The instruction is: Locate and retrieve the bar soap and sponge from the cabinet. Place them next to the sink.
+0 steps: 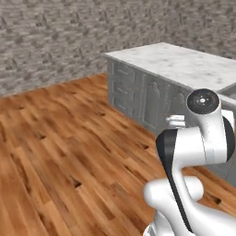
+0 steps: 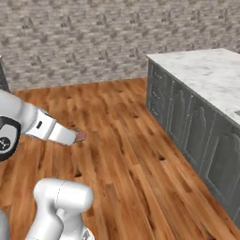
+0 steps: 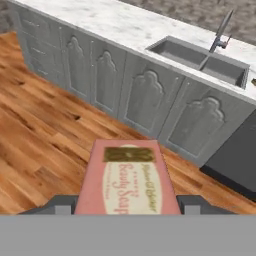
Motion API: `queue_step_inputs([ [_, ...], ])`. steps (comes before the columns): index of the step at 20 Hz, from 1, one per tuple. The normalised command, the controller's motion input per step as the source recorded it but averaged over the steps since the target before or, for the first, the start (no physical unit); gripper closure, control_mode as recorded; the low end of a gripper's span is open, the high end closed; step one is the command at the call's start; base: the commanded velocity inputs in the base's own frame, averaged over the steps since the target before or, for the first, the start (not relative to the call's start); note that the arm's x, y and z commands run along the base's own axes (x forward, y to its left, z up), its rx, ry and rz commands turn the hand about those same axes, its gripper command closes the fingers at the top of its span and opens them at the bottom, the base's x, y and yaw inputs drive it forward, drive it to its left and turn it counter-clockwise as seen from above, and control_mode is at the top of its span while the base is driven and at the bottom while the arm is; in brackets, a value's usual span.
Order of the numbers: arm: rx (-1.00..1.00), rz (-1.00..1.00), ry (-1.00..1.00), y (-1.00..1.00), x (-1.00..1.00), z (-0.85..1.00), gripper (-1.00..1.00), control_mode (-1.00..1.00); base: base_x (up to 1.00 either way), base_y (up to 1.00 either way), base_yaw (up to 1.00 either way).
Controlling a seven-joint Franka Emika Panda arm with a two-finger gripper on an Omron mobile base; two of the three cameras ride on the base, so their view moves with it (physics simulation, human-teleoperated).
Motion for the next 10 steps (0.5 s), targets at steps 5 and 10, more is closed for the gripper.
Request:
queue_step_inputs([
  [5,0.00,0.00,0.00,0.00,0.00,0.00,1.00,1.00,0.00,-0.01,-0.47],
  [10,0.00,0.00,0.00,0.00,0.00,0.00,1.00,1.00,0.00,-0.03,-0.46],
])
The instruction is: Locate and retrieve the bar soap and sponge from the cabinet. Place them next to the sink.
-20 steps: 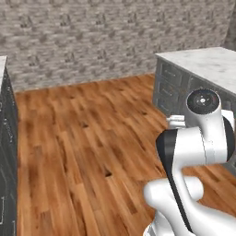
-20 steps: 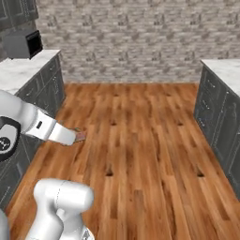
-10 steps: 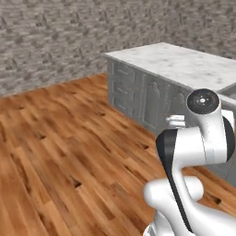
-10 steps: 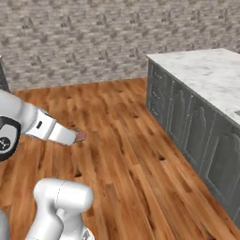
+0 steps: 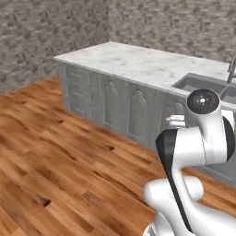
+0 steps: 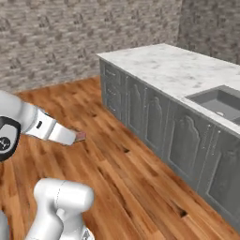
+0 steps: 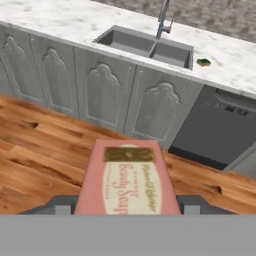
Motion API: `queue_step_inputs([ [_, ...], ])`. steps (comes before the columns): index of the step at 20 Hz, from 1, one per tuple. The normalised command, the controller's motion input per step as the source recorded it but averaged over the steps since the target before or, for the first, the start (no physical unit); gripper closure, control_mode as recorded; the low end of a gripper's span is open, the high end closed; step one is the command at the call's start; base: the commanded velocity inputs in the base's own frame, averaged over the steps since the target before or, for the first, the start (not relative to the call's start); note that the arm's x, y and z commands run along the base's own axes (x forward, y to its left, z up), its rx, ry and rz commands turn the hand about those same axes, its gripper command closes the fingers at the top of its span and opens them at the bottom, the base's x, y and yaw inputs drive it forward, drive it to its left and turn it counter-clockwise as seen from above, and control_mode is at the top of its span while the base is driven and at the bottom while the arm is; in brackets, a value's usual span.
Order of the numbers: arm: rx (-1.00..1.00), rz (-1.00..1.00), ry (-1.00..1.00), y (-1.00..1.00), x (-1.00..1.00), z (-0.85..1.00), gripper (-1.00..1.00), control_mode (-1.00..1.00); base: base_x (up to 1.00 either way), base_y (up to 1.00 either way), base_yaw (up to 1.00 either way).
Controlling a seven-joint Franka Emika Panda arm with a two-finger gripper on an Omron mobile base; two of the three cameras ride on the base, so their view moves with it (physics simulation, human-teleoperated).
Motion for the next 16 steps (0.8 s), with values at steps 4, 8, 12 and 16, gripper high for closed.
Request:
queue_step_inputs([
  [4,0.00,0.00,0.00,0.00,0.00,0.00,1.00,1.00,0.00,-0.07,-0.46],
  [8,0.00,0.00,0.00,0.00,0.00,0.00,1.00,1.00,0.00,-0.02,-0.47],
  [12,0.00,0.00,0.00,0.00,0.00,0.00,1.00,1.00,0.00,-0.02,-0.47],
  [16,0.00,0.00,0.00,0.00,0.00,0.00,1.00,1.00,0.00,-0.01,-0.47],
])
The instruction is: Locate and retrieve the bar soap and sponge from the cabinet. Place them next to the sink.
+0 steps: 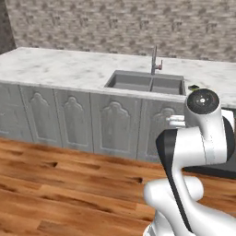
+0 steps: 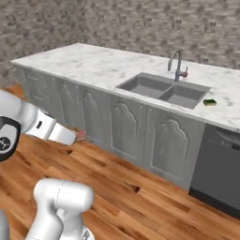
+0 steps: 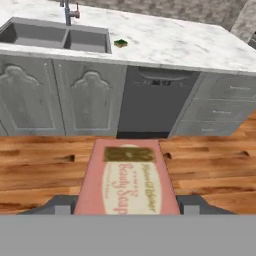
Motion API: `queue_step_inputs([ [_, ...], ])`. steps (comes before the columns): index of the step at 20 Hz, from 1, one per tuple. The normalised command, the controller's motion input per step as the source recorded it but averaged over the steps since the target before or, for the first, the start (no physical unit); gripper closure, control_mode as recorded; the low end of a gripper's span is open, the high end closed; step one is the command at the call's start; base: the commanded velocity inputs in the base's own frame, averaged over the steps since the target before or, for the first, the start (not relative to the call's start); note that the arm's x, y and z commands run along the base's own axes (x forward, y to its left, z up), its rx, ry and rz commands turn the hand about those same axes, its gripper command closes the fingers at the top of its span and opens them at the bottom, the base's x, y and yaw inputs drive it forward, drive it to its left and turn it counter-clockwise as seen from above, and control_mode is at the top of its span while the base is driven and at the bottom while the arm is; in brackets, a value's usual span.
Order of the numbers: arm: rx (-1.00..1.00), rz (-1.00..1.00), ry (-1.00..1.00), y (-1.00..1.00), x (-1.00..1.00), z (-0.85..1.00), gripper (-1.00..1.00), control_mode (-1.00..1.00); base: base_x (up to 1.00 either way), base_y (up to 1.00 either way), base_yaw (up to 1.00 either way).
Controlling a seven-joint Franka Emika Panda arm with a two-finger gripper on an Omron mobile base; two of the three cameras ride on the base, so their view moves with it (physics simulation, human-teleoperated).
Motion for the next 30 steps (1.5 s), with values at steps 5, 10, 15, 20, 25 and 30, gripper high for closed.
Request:
queue_step_inputs([
  [5,0.00,0.00,0.00,0.00,0.00,0.00,1.00,1.00,0.02,0.00,-0.47],
  [10,0.00,0.00,0.00,0.00,0.00,0.00,1.00,1.00,0.05,0.00,-0.47],
  [15,0.00,0.00,0.00,0.00,0.00,0.00,1.00,1.00,0.51,0.14,-0.31],
  [20,0.00,0.00,0.00,0.00,0.00,0.00,1.00,1.00,0.83,0.19,-0.15],
  [25,0.00,0.00,0.00,0.00,0.00,0.00,1.00,1.00,0.86,0.10,-0.07],
  [30,0.00,0.00,0.00,0.00,0.00,0.00,1.00,1.00,0.83,0.02,-0.01],
])
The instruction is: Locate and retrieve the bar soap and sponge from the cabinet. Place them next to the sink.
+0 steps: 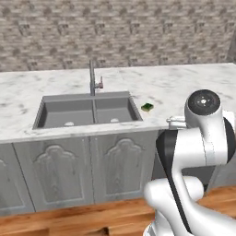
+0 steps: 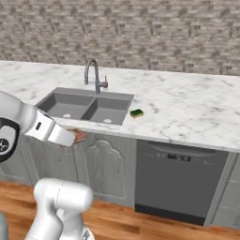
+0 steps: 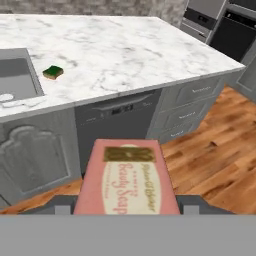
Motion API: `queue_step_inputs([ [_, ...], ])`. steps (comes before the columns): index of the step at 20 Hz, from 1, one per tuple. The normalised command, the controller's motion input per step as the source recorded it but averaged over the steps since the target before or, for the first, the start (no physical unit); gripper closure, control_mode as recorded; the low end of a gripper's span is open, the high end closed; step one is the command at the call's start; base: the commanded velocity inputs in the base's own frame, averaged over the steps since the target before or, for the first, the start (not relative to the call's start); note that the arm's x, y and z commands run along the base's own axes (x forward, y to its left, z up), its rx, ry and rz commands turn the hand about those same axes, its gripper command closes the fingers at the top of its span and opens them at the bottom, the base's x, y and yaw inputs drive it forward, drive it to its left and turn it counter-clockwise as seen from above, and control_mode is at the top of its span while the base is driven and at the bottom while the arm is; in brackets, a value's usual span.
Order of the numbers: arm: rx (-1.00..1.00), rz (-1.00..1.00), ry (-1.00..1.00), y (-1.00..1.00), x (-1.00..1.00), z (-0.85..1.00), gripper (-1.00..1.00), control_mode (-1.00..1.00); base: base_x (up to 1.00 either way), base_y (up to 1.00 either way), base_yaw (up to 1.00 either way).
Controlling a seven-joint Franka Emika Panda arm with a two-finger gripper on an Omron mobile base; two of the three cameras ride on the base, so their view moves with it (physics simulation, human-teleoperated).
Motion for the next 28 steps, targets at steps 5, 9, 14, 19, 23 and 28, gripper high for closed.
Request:
queue_step_inputs([
  [5,0.00,0.00,0.00,0.00,0.00,0.00,1.00,1.00,0.81,0.04,0.00],
  [9,0.00,0.00,0.00,0.00,0.00,0.00,1.00,1.00,0.78,0.01,0.00],
  [14,0.00,0.00,0.00,0.00,0.00,0.00,1.00,1.00,0.58,0.00,0.00],
  [19,0.00,0.00,0.00,0.00,0.00,0.00,1.00,1.00,0.62,0.00,0.00],
  [23,0.00,0.00,0.00,0.00,0.00,0.00,1.00,1.00,0.16,0.00,0.00],
  [28,0.00,0.00,0.00,0.00,0.00,0.00,1.00,1.00,0.00,0.00,0.00],
])
